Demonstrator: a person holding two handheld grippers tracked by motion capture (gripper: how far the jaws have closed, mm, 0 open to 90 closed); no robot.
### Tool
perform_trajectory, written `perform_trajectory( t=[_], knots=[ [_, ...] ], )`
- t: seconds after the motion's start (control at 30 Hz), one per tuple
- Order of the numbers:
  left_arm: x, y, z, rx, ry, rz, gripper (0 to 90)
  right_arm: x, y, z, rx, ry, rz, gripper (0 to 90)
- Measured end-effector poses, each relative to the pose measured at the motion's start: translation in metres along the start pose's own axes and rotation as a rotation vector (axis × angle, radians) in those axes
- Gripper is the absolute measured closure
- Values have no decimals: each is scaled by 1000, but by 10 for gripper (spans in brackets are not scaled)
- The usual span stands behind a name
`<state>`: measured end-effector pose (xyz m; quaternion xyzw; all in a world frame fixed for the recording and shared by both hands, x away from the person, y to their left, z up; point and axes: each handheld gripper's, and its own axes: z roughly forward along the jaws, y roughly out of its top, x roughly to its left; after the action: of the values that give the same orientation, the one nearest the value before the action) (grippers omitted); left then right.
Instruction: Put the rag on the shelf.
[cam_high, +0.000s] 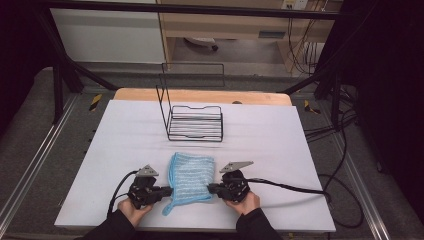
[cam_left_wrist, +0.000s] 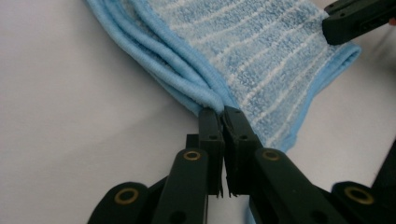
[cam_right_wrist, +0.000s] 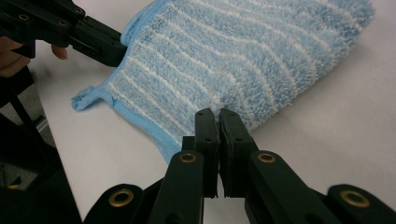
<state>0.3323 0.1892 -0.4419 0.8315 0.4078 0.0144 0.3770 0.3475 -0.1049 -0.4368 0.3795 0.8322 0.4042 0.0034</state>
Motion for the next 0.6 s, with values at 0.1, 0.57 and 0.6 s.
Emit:
perform_trajectory(
  t=[0.1,0.57,0.6],
  knots=[
    [-4,-1,-1,-2,-5,14,843,0,-5,-4,15,-6,-7,852],
    [26,40,-20,-124,192,53,323,-15,3,-28,-137,-57,-60,208],
    [28,45,-18,-129,201,49,297,-16,4,-30,-143,-66,-67,171]
  ],
)
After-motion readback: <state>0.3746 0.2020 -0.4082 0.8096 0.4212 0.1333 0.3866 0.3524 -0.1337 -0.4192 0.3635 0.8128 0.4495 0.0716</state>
